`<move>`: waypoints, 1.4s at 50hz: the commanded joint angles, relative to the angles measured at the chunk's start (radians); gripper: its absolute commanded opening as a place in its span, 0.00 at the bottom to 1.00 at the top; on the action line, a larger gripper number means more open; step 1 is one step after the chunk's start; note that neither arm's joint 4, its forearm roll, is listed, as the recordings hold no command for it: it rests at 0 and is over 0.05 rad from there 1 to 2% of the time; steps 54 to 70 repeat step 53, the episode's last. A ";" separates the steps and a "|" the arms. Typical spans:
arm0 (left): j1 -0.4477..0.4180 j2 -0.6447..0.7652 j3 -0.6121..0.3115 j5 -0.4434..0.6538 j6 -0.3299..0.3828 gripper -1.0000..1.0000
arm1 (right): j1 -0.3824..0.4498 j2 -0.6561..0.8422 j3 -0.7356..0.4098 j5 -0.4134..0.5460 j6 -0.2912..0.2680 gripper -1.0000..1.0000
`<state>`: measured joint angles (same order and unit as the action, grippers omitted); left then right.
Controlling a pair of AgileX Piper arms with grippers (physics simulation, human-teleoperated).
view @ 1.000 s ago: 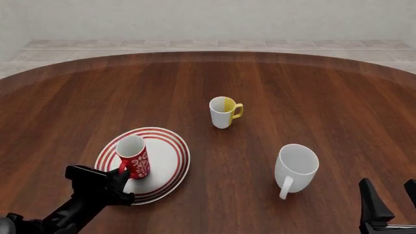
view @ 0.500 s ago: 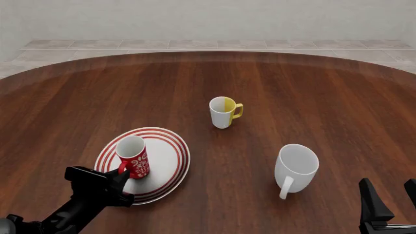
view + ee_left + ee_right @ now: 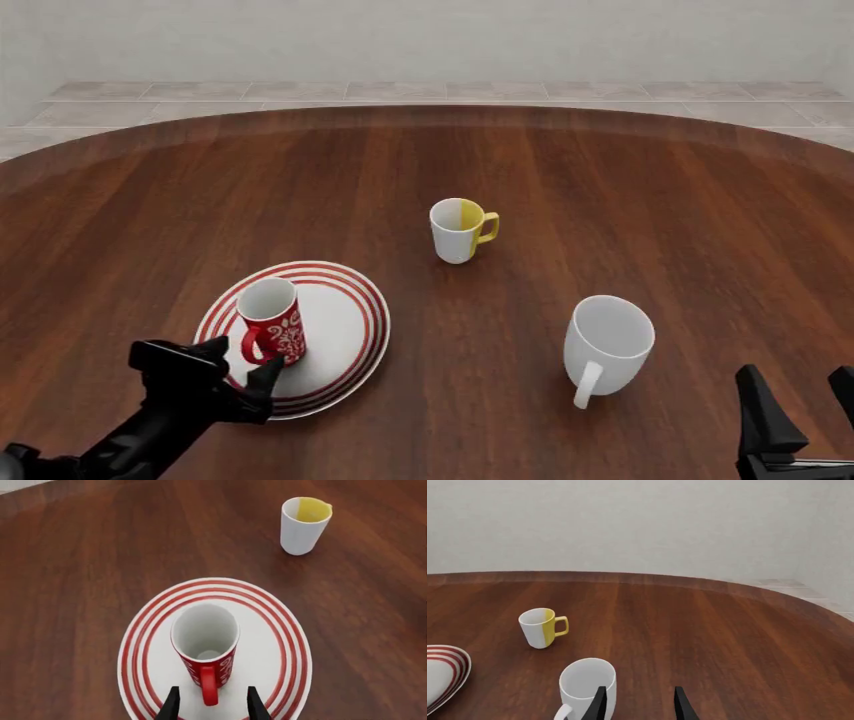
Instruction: Pick up the red mug and put it on the plate
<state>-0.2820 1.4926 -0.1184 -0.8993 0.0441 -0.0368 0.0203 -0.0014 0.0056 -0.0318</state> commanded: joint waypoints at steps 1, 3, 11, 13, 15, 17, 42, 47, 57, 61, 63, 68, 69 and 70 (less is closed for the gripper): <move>0.002 -0.063 0.008 0.036 0.012 1.00 | 0.001 0.004 0.000 -0.003 -0.002 1.00; -0.001 -0.087 0.006 0.061 0.004 1.00 | 0.002 0.004 0.000 -0.003 -0.002 1.00; -0.007 -0.274 0.009 0.222 -0.012 1.00 | 0.001 -0.009 0.000 0.008 -0.004 1.00; -0.011 -0.340 0.016 0.280 -0.025 1.00 | 0.000 -0.014 0.000 0.011 -0.004 1.00; -0.018 -0.423 0.023 0.347 -0.026 1.00 | 0.001 -0.016 0.000 0.012 -0.005 1.00; -0.014 -0.500 0.021 0.419 -0.026 1.00 | 0.000 -0.017 0.000 0.012 -0.005 1.00; -0.027 -1.459 -0.173 1.431 -0.024 1.00 | -0.016 -0.020 -0.046 0.031 0.006 1.00; -0.026 -1.492 -0.307 1.558 -0.011 1.00 | -0.021 -0.020 -0.054 0.033 0.011 1.00; -0.024 -1.492 -0.424 1.625 -0.001 1.00 | -0.026 -0.020 -0.057 0.031 0.018 1.00; -0.024 -1.492 -0.424 1.625 -0.001 1.00 | -0.026 -0.020 -0.057 0.031 0.018 1.00; -0.024 -1.492 -0.424 1.625 -0.001 1.00 | -0.026 -0.020 -0.057 0.031 0.018 1.00; -0.024 -1.492 -0.424 1.625 -0.001 1.00 | -0.026 -0.020 -0.057 0.031 0.018 1.00; -0.024 -1.492 -0.424 1.625 -0.001 1.00 | -0.026 -0.020 -0.057 0.031 0.018 1.00; -0.024 -1.492 -0.424 1.625 -0.001 1.00 | -0.026 -0.020 -0.057 0.031 0.018 1.00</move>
